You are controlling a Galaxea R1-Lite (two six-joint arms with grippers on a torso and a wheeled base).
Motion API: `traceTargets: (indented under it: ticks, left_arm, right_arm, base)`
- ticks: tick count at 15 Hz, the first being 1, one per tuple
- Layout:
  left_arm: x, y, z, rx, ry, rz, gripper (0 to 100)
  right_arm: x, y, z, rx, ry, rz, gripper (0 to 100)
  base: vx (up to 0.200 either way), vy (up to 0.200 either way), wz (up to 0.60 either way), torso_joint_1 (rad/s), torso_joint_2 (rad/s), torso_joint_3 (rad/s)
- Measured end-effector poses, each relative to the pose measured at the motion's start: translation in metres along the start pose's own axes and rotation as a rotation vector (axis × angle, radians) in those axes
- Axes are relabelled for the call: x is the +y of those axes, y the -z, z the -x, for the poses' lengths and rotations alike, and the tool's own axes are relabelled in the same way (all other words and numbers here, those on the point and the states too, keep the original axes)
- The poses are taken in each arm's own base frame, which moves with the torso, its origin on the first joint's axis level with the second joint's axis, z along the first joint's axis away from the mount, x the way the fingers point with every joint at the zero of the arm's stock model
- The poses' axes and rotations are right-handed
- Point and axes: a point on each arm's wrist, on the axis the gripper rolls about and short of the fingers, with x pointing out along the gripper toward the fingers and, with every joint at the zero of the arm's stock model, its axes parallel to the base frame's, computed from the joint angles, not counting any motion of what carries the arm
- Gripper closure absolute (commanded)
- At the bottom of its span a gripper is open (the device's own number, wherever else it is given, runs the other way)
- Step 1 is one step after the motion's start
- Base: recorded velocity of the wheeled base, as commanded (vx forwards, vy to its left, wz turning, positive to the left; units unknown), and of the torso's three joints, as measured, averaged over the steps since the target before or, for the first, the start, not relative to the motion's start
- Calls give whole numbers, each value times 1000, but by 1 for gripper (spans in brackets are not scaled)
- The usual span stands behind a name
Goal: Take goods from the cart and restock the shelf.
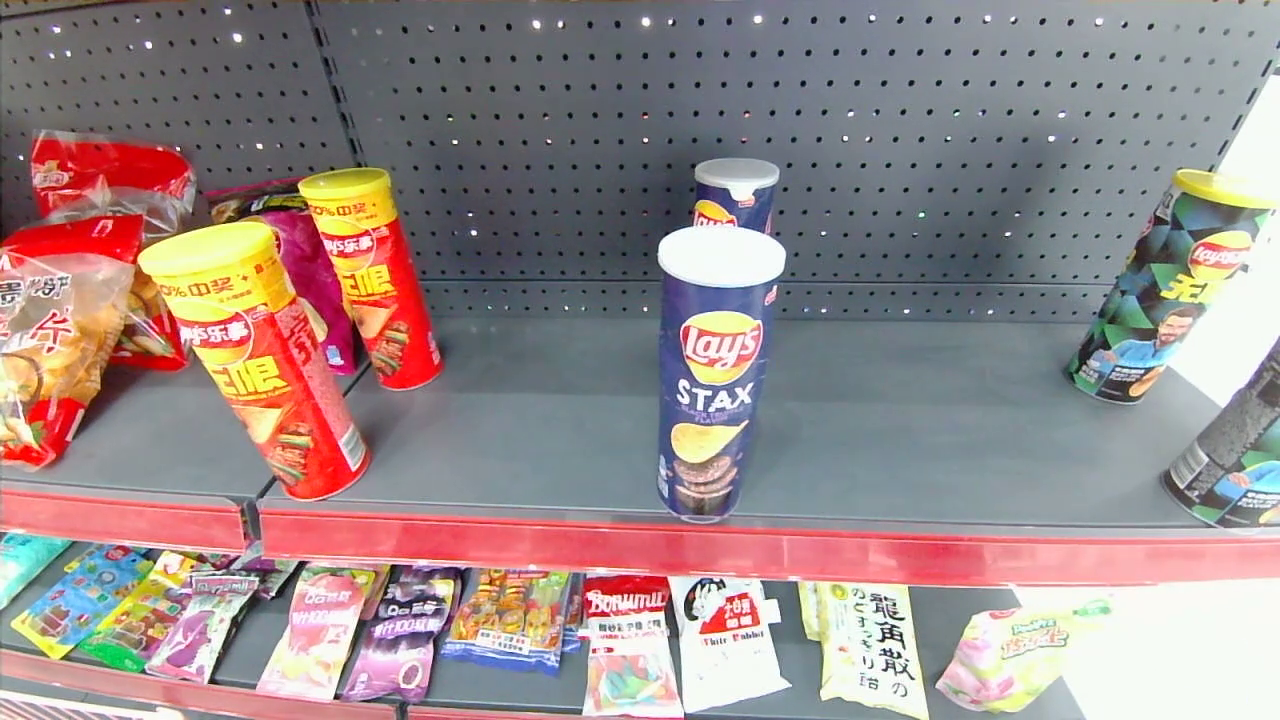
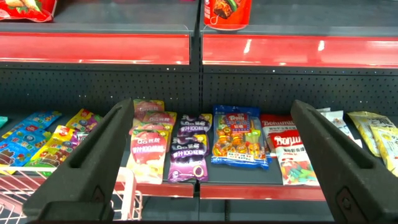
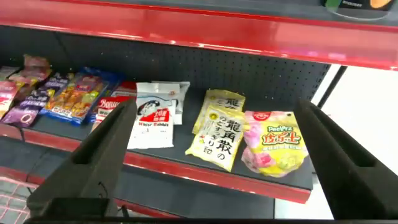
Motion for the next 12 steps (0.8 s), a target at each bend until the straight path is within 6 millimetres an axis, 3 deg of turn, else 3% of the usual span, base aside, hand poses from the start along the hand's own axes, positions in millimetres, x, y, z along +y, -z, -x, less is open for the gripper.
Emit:
traceTargets:
  ticks: [7,12]
  left_arm:
    - [0,0,0,0,0,0,0]
    - [0,0,0,0,0,0,0]
  right_arm:
    - [2,0,0,-8,191,-18,0]
    - [3,2,5,-66,136,-13,0]
  base:
    - [0,0,0,0,0,0]
    - [0,0,0,0,0,0]
